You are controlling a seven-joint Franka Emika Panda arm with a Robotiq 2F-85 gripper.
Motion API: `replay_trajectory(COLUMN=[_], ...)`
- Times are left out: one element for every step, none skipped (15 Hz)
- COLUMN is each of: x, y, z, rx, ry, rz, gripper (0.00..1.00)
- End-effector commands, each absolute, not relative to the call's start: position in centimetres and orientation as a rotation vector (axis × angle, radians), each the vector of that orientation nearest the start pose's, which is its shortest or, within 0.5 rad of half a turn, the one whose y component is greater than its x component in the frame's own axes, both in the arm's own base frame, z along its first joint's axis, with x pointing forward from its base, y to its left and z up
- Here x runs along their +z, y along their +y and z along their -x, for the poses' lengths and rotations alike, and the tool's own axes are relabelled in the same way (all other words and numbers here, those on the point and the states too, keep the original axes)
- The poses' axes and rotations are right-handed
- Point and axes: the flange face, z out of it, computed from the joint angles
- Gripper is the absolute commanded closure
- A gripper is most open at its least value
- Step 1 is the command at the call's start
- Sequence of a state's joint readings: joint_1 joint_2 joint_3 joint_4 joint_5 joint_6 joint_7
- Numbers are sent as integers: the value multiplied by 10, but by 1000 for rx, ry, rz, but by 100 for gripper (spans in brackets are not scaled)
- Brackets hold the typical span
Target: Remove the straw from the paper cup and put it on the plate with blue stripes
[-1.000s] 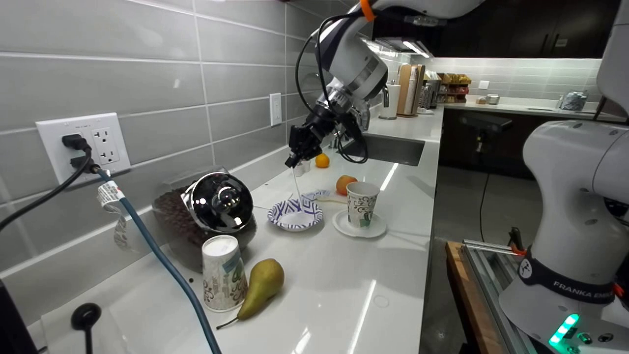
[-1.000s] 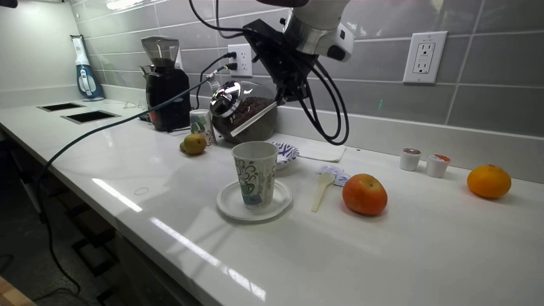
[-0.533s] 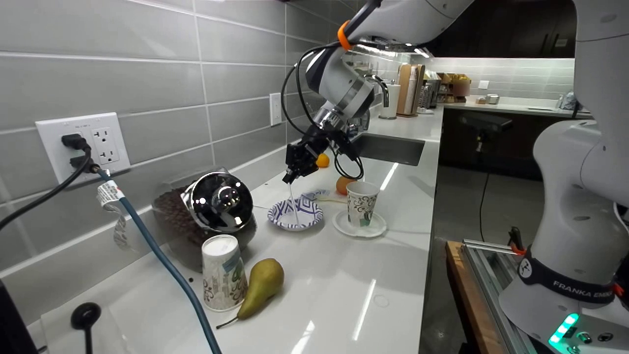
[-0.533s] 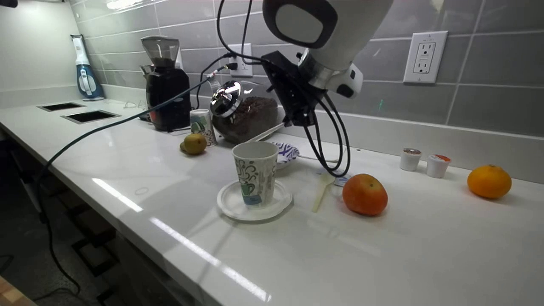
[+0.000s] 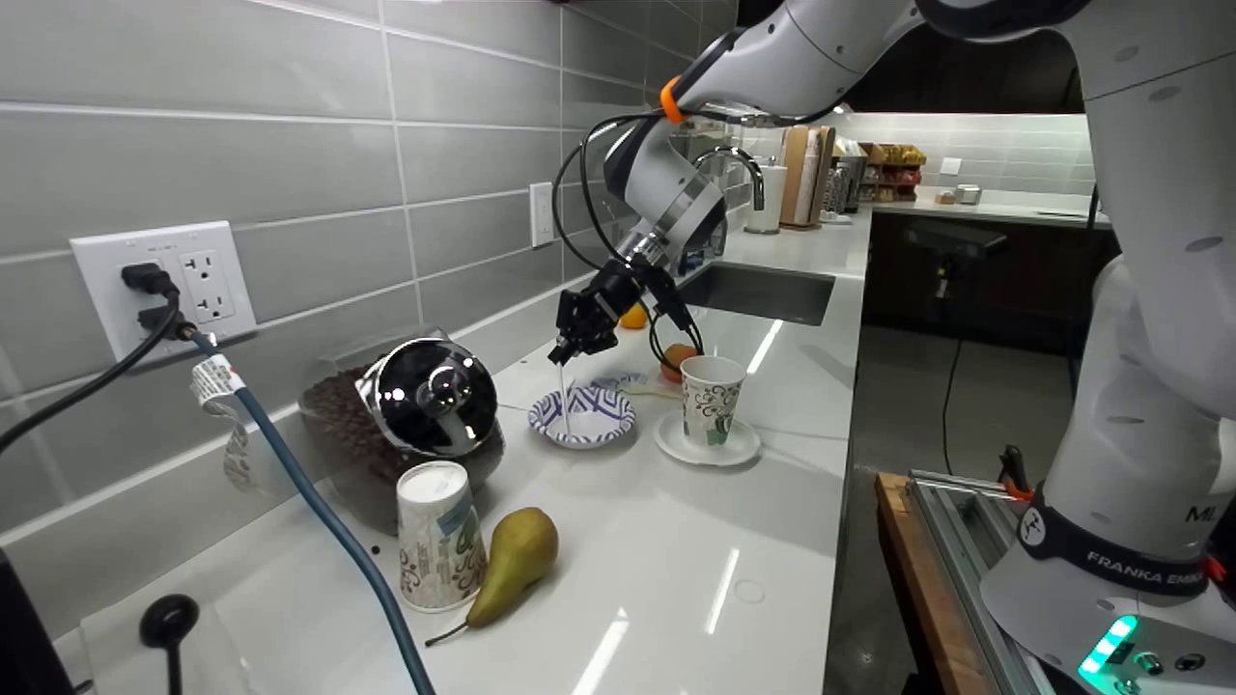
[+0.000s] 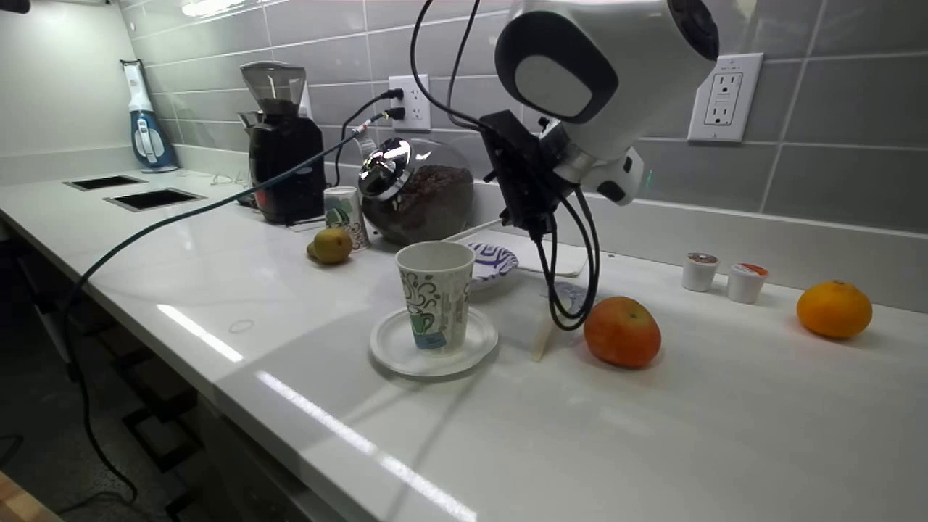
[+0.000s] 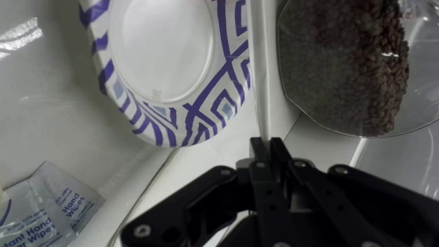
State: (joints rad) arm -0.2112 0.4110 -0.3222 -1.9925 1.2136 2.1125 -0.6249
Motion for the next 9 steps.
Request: replay_trajectory(x=[258, 257, 257, 255, 253, 251, 249, 247, 245], y=[-265, -266, -266, -267, -267, -266, -266, -266, -266], z=[-553, -554, -555, -555, -555, -555, -555, -555, -554], rx=[-369, -369, -370, -364, -353, -339, -329, -315, -302], ry=[773, 771, 767, 766, 761, 753, 748, 743, 741], rz=[2092, 2078, 2056, 2046, 2038, 2031, 2024, 2019, 2015], gripper=[98, 98, 98, 98, 98, 98, 98, 98, 98])
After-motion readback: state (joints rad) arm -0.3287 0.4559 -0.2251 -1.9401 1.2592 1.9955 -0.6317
